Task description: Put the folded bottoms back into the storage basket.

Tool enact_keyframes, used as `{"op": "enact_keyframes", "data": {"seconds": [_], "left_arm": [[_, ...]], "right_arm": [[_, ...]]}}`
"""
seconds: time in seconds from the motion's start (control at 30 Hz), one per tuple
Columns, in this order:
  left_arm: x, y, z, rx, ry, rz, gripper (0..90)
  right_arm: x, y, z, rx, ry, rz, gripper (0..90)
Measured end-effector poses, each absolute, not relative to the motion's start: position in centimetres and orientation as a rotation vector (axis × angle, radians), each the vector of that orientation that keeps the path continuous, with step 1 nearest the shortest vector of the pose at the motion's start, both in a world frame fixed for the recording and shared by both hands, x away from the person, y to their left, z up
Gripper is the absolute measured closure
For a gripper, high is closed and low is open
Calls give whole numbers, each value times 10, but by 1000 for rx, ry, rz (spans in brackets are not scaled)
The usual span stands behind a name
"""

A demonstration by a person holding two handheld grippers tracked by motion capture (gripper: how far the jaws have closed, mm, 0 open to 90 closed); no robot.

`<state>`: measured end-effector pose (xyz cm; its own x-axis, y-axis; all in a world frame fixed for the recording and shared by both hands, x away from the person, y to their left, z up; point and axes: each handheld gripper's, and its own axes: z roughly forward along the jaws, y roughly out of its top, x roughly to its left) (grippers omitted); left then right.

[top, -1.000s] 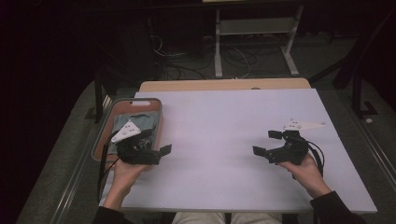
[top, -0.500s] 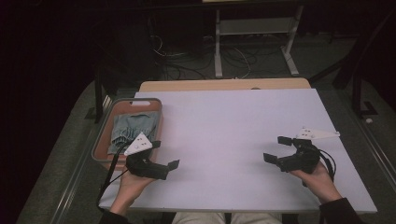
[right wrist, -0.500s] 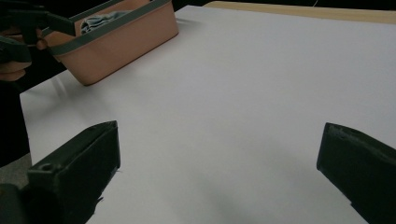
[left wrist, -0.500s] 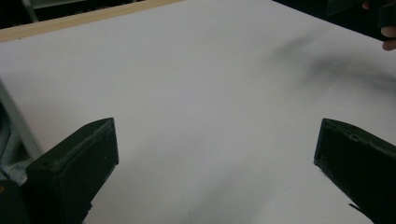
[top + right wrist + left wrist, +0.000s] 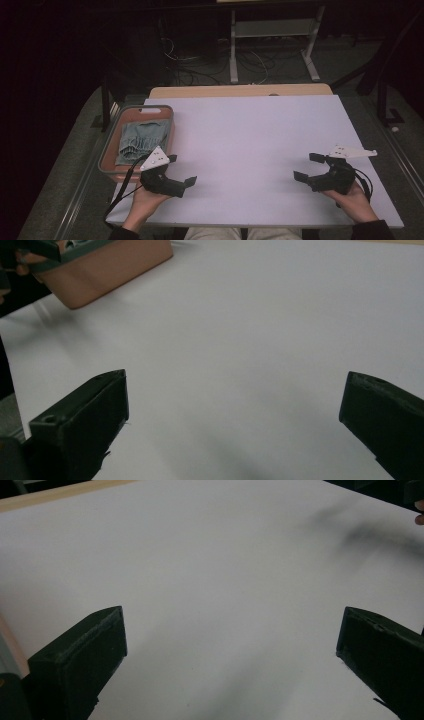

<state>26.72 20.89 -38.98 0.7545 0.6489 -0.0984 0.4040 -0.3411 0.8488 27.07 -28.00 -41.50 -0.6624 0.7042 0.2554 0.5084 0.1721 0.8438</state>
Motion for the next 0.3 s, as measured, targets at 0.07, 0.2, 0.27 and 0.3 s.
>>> {"op": "enact_keyframes", "data": {"seconds": [0.07,0.2,0.27,0.3], "left_arm": [[266,207,-392,1991,793,315,0],[265,204,-394,2006,786,307,0],[265,204,-394,2004,785,309,0],[265,204,-394,2004,785,309,0]], "right_arm": [[267,-282,-416,1174,2258,1466,0],[263,-285,-418,1172,2269,1444,0],[262,-286,-418,1175,2267,1440,0],[262,-287,-418,1175,2264,1443,0]]}}
